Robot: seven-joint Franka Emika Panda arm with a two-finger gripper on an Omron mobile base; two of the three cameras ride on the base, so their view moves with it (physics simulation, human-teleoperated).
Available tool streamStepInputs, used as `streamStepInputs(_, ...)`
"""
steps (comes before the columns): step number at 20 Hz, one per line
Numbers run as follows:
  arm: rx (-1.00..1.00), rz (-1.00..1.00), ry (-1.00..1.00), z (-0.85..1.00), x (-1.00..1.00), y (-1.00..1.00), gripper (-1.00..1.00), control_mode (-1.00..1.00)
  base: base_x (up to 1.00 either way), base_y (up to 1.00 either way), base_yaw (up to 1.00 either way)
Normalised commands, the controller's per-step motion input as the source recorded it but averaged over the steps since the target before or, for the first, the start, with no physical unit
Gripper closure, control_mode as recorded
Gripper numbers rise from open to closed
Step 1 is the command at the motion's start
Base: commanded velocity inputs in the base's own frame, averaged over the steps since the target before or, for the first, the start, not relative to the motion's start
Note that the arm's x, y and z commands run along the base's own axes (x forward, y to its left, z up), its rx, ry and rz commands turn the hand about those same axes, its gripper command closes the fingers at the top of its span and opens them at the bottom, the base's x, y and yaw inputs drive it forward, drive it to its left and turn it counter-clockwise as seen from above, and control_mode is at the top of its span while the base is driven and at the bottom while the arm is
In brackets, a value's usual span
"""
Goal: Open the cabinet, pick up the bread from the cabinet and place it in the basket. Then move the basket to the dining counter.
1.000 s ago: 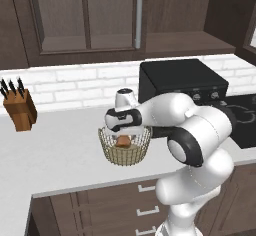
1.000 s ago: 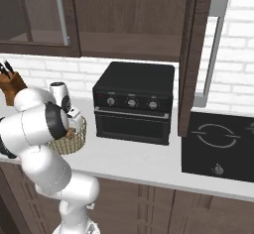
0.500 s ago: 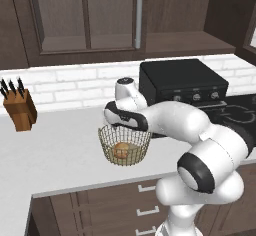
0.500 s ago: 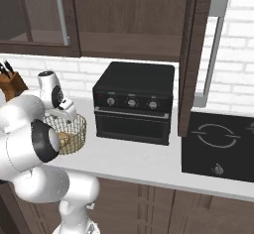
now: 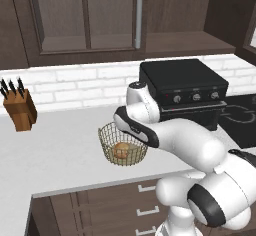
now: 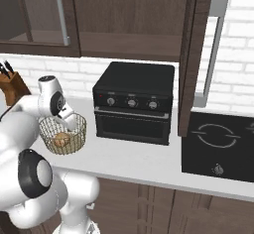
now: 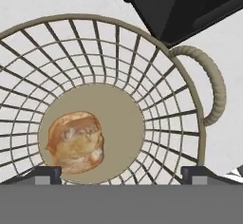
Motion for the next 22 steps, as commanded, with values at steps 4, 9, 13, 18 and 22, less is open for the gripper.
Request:
streamStepInputs(4, 0.05, -0.11, 0.01, 0.00, 0.00, -0.35, -1.00, -1.00, 0.00, 0.00, 0.00)
streamStepInputs(9, 0.02, -0.06, 0.00, -0.12, 0.00, -0.11, -1.00, -1.00, 0.00, 0.00, 0.00)
streamStepInputs(13, 0.00, 0.00, 0.00, -0.29, 0.00, 0.00, -1.00, -1.00, 0.00, 0.00, 0.00)
streamStepInputs(18, 0.01, 0.00, 0.00, -0.27, 0.00, 0.00, -1.00, -1.00, 0.00, 0.00, 0.00)
streamStepInputs(22, 0.00, 0.00, 0.00, -0.27, 0.00, 0.00, -1.00, -1.00, 0.00, 0.00, 0.00)
